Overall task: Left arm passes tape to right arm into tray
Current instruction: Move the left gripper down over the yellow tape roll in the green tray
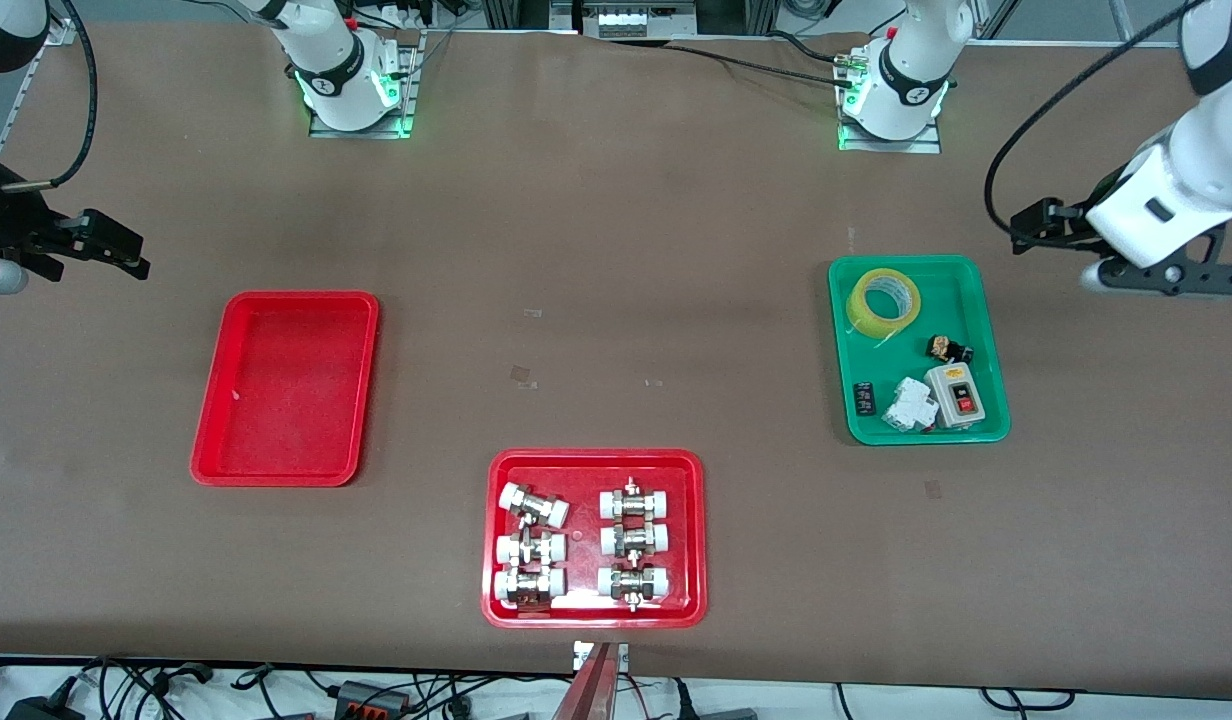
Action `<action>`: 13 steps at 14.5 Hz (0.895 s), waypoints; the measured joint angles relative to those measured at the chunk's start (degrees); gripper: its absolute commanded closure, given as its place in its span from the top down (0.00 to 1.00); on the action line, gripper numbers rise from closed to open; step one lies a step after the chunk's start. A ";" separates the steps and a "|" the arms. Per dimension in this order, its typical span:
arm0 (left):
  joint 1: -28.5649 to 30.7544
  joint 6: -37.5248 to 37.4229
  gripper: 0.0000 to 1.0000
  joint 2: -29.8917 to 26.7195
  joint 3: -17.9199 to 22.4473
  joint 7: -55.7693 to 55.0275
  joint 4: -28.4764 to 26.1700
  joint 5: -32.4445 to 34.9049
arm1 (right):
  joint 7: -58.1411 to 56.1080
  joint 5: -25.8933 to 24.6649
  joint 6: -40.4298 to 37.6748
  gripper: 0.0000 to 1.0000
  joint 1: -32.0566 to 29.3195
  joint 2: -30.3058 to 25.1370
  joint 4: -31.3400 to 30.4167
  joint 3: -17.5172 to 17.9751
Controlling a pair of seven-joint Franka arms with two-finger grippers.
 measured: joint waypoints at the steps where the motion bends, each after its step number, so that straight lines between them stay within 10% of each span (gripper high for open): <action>1: 0.03 0.21 1.00 1.45 0.03 0.03 -0.81 0.00 | 0.00 0.00 0.05 1.00 0.00 -0.01 0.03 0.00; 13: -0.03 26.38 1.00 11.80 -0.47 0.11 -24.49 0.01 | 0.00 0.00 0.09 1.00 0.01 0.74 0.09 0.03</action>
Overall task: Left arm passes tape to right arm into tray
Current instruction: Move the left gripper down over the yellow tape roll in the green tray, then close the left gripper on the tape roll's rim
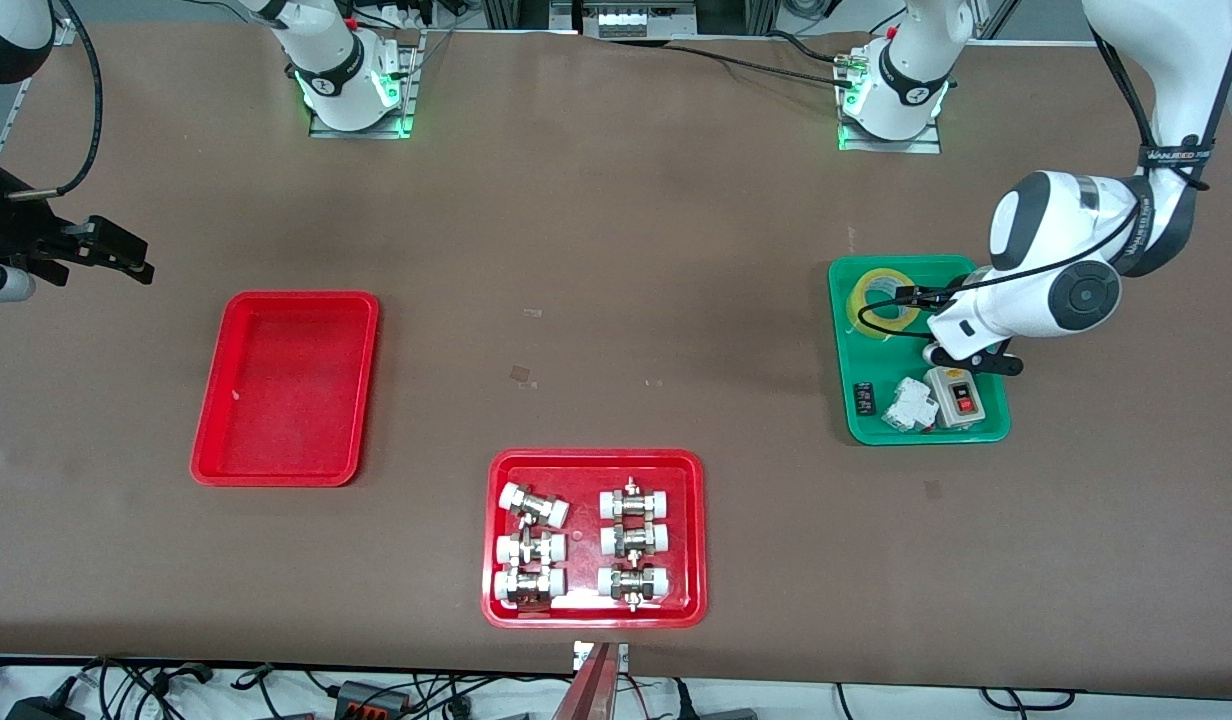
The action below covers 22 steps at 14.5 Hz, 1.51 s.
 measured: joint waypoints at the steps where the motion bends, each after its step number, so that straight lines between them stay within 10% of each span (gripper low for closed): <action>1: 0.00 1.55 1.00 0.12 0.00 0.00 -1.05 0.00 | 0.00 0.00 0.00 1.00 0.00 0.00 0.00 0.00; 22: 4.57 14.56 1.00 7.24 0.36 5.70 -7.46 0.15 | 0.00 0.00 -0.08 1.00 0.00 0.00 0.00 0.01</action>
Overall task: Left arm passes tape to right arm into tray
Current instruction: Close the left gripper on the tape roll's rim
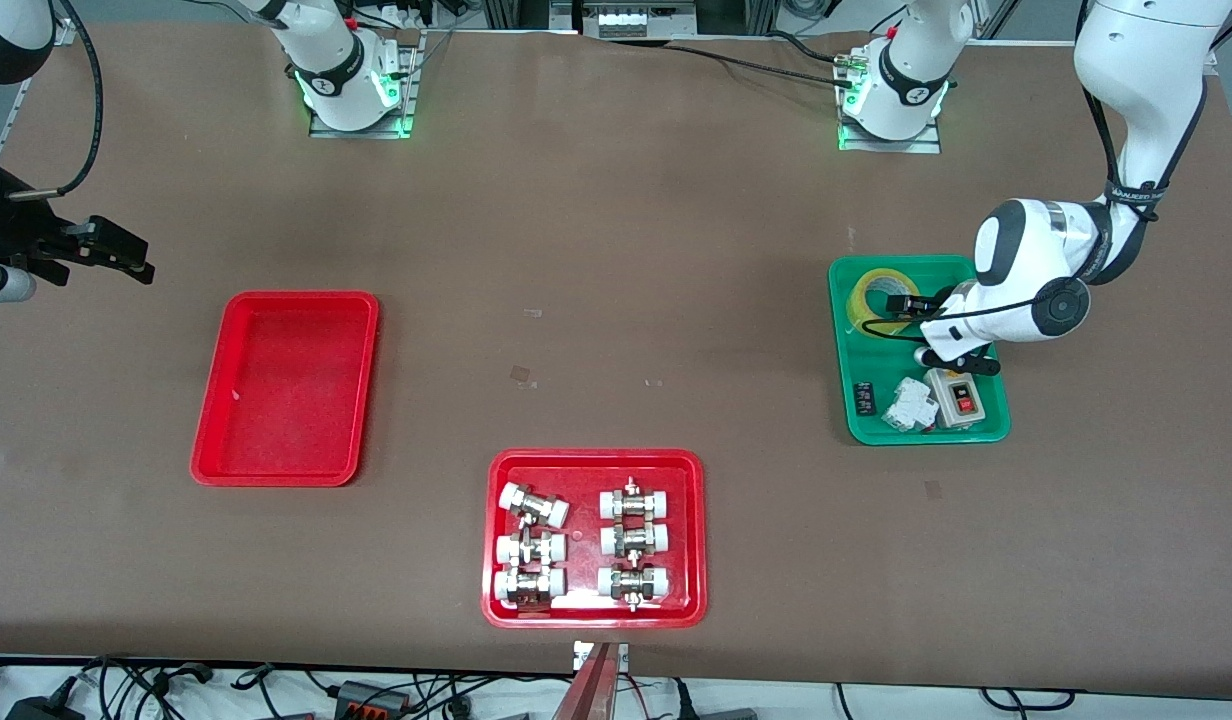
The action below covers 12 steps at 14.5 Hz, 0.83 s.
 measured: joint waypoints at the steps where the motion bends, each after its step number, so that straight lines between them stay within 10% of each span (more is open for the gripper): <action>1: 0.00 0.00 1.00 0.00 -0.05 0.33 0.00 0.00 | 0.00 0.00 -0.06 1.00 0.00 0.00 0.00 0.00; 2: 0.00 0.00 1.00 0.00 -0.08 0.51 0.01 0.00 | 0.00 0.00 -0.14 1.00 0.00 0.00 0.00 0.00; 4: 0.00 0.00 0.48 0.00 -0.08 0.75 0.01 0.00 | 0.00 0.00 -0.21 1.00 0.00 0.00 0.00 0.00; 6: 0.00 0.00 0.17 -0.01 -0.09 0.79 0.05 0.00 | 0.00 0.00 -0.24 1.00 0.00 0.00 0.00 0.00; 12: 3.56 -1.60 0.01 -2.40 -1.87 1.55 0.55 0.01 | 0.00 0.00 -0.27 1.00 -0.01 0.00 0.00 -0.03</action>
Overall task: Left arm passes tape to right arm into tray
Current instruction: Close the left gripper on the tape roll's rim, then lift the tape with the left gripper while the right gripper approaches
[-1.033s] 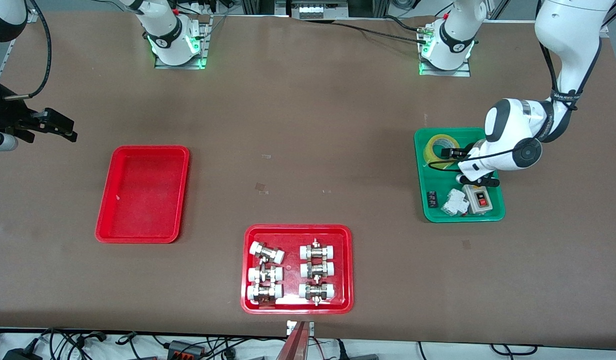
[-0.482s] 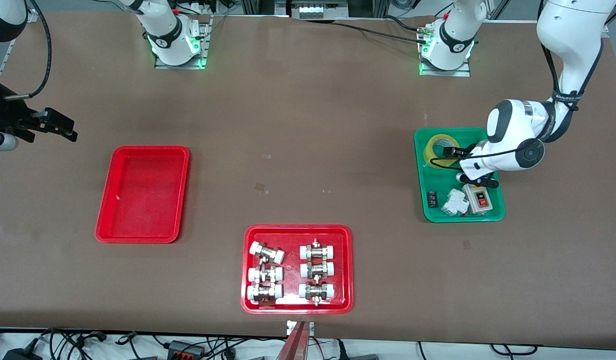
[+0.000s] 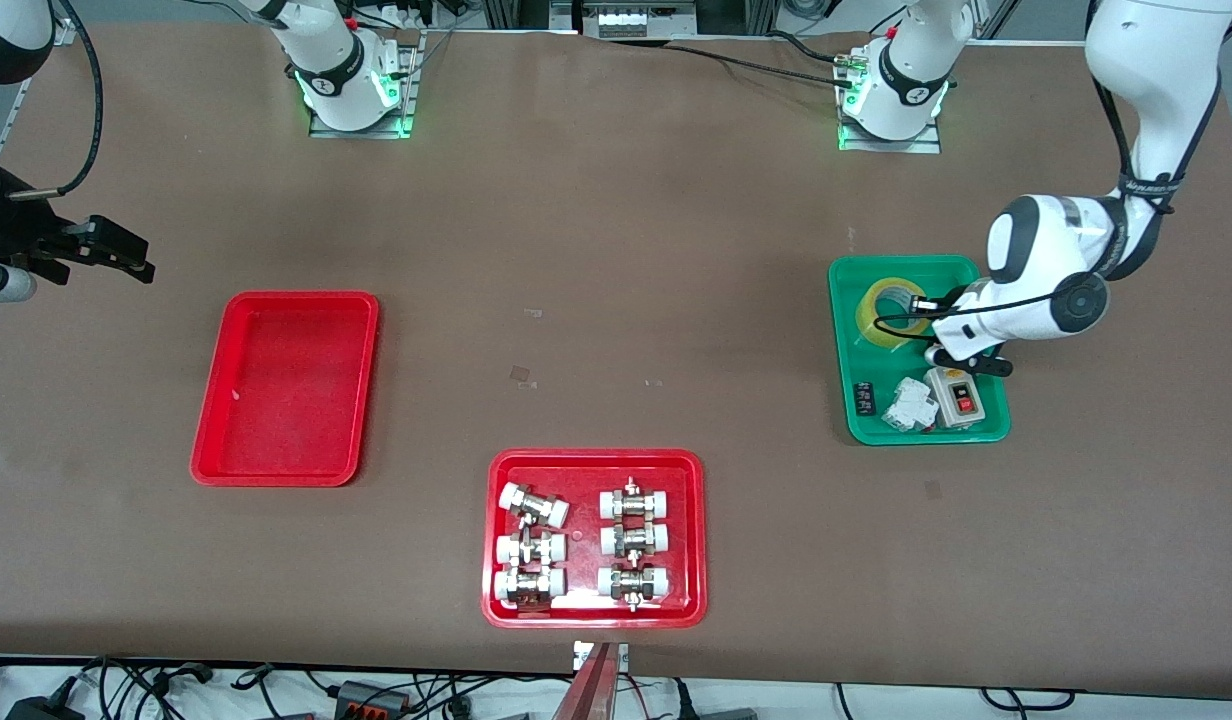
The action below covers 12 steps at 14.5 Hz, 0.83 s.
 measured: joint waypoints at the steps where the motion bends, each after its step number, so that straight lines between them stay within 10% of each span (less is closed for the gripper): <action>1: 0.72 -1.88 0.01 -1.05 -0.81 0.51 0.51 0.02 | 0.00 0.00 0.00 1.00 0.00 0.00 0.00 -0.01; 7: 1.18 -24.35 0.01 -7.90 -10.55 0.63 15.20 -1.24 | 0.00 0.00 -0.24 1.00 -0.02 0.00 0.00 -0.03; 12: 0.43 -31.41 0.01 -8.86 -17.22 0.42 31.65 -21.55 | -0.01 0.00 -0.29 1.00 -0.01 -0.01 0.01 -0.02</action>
